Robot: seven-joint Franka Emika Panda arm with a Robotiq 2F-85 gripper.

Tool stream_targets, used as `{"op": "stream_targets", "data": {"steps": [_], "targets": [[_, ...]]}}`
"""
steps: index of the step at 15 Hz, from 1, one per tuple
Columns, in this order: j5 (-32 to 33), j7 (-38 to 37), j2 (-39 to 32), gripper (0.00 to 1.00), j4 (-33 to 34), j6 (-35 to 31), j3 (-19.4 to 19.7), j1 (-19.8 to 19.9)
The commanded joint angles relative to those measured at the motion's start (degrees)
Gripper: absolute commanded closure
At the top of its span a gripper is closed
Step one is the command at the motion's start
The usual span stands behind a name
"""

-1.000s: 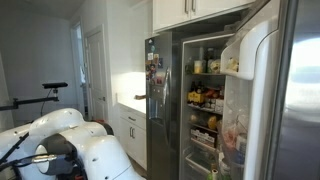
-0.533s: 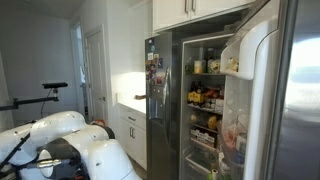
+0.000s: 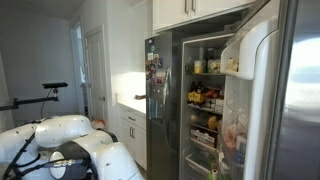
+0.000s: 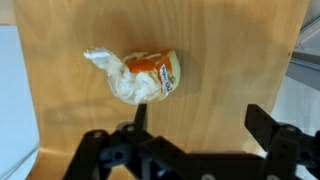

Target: Put the plastic pack in the top right component in the refrigerator and close the component door

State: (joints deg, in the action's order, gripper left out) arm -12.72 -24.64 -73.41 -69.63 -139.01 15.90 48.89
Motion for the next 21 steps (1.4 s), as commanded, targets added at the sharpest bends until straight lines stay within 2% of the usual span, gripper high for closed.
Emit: {"op": "stream_targets", "data": {"steps": [1, 4, 11, 21], "targets": [[0.7, -7.5, -2.7, 0.00, 3.7, 3.5, 4.6, -3.2], [1.5, -9.8, -3.8, 0.00, 5.4, 7.1, 6.7, -4.2], [4.0, -8.9, -6.9, 0.00, 10.2, 14.7, 8.0, -2.6], [4.9, -7.9, -11.2, 0.00, 14.0, 15.4, 6.5, -0.7]]}}
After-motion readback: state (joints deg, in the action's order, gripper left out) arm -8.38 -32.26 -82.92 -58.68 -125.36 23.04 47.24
